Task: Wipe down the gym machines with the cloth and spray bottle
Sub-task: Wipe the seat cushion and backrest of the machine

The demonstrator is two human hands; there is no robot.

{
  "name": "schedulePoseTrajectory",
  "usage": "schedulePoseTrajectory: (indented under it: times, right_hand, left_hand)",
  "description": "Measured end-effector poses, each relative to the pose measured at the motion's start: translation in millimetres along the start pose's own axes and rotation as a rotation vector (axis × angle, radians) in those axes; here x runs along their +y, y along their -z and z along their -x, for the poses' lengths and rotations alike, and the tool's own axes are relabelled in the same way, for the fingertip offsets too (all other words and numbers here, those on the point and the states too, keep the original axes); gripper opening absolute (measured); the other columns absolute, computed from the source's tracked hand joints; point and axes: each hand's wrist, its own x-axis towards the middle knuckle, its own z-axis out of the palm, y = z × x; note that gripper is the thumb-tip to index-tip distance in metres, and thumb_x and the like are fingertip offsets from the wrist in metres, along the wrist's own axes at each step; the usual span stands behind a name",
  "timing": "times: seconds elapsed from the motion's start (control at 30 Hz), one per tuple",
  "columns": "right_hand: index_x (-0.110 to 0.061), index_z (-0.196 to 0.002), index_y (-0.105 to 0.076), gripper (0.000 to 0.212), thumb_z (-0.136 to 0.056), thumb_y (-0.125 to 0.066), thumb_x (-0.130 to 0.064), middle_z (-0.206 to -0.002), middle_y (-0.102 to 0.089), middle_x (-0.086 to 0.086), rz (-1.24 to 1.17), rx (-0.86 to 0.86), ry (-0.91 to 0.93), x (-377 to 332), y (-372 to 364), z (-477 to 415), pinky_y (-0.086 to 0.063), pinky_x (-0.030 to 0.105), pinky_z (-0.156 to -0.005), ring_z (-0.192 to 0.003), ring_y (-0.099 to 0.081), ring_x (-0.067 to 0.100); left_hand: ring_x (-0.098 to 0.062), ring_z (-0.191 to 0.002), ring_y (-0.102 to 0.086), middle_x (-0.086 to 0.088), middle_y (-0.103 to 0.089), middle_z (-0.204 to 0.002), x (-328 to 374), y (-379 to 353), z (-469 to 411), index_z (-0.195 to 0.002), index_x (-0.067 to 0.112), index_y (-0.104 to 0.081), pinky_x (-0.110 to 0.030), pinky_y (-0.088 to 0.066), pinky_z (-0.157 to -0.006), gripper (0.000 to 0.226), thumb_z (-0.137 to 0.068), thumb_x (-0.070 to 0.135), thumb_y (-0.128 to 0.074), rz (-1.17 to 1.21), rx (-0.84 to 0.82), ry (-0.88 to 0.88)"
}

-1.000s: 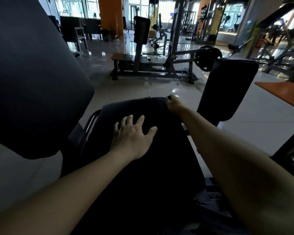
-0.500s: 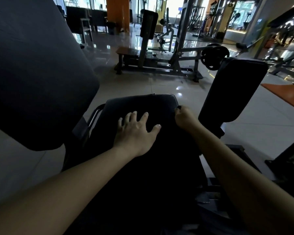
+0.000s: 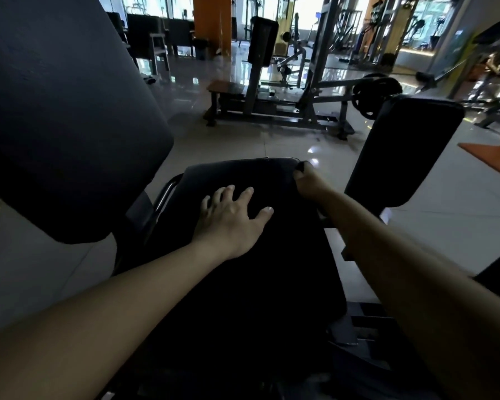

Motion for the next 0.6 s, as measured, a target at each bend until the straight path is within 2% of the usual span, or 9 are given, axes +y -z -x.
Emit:
schedulePoseTrajectory:
  times: [0.1, 0.17, 0.23, 0.37, 0.43, 0.5, 0.6]
  right_hand:
    - [0.005, -0.124, -0.044, 0.028, -0.104, -0.038, -0.015, -0.112, -0.057, 0.021, 0.128, -0.002, 0.027, 9.2, 2.8, 73.4, -0.04, 0.032, -0.075, -0.101, -0.057, 0.034]
    - [-0.001, -0.106, -0.044, 0.014, -0.104, -0.038, -0.013, -0.091, -0.054, 0.01, 0.182, -0.027, 0.033, 15.7, 2.4, 115.2, -0.035, 0.029, -0.058, -0.081, -0.053, 0.03]
    - [-0.006, -0.097, -0.043, 0.012, -0.104, -0.037, -0.014, -0.078, -0.047, 0.003, 0.177, -0.052, 0.034, 16.4, 4.1, 124.6, -0.028, 0.028, -0.051, -0.069, -0.048, 0.022]
    - [-0.003, -0.093, -0.051, 0.02, -0.104, -0.036, -0.011, -0.079, -0.044, 0.006, 0.192, 0.002, 0.002, 4.2, 4.4, 84.9, -0.03, 0.033, -0.061, -0.081, -0.05, 0.028]
    - [0.004, -0.103, -0.057, 0.026, -0.106, -0.036, -0.012, -0.093, -0.049, 0.013, 0.217, 0.032, 0.026, -2.0, 2.3, 47.2, -0.035, 0.03, -0.071, -0.089, -0.051, 0.03]
    - [0.008, -0.109, -0.058, 0.027, -0.104, -0.038, -0.01, -0.107, -0.058, 0.021, 0.197, 0.048, 0.032, -5.4, -0.5, 1.8, -0.044, 0.036, -0.079, -0.102, -0.058, 0.036]
    - [0.01, -0.117, -0.059, 0.029, -0.1, -0.042, -0.005, -0.12, -0.059, 0.026, 0.195, 0.032, -0.003, -10.4, -7.3, -61.5, -0.045, 0.036, -0.092, -0.116, -0.057, 0.039]
  left_hand:
    - [-0.025, -0.154, -0.008, -0.007, -0.019, -0.166, 3.9, 0.4, -0.4, -0.158, 0.033, -0.024, -0.049, -0.004, -0.125, 0.077, -0.094, 0.075, -0.024, -0.021, 0.013, 0.008]
    - [-0.026, -0.154, -0.008, -0.009, -0.018, -0.167, 3.3, -0.4, 1.9, -0.158, 0.031, -0.024, -0.05, -0.004, -0.125, 0.078, -0.094, 0.075, -0.023, -0.022, 0.002, 0.001]
    - [-0.026, -0.155, -0.007, -0.009, -0.017, -0.167, 1.4, -0.8, 1.8, -0.159, 0.031, -0.022, -0.051, -0.004, -0.125, 0.078, -0.094, 0.075, -0.022, -0.025, 0.0, -0.007]
    - [-0.025, -0.155, -0.005, -0.008, -0.016, -0.167, -0.4, -3.0, 0.2, -0.159, 0.031, -0.02, -0.051, -0.002, -0.125, 0.078, -0.094, 0.074, -0.021, -0.026, 0.002, -0.018]
    - [-0.024, -0.155, -0.004, -0.006, -0.014, -0.168, -0.6, -3.4, -3.2, -0.159, 0.032, -0.019, -0.05, 0.0, -0.125, 0.077, -0.094, 0.074, -0.021, -0.009, -0.005, -0.023]
    - [-0.022, -0.155, -0.002, -0.004, -0.013, -0.168, -2.8, -3.6, -4.3, -0.159, 0.033, -0.018, -0.049, 0.001, -0.125, 0.076, -0.095, 0.074, -0.021, 0.009, -0.015, -0.039]
    - [-0.018, -0.155, -0.001, -0.002, -0.011, -0.168, -6.5, -4.7, -3.9, -0.159, 0.036, -0.016, -0.047, 0.001, -0.126, 0.076, -0.094, 0.075, -0.02, 0.017, -0.015, -0.053]
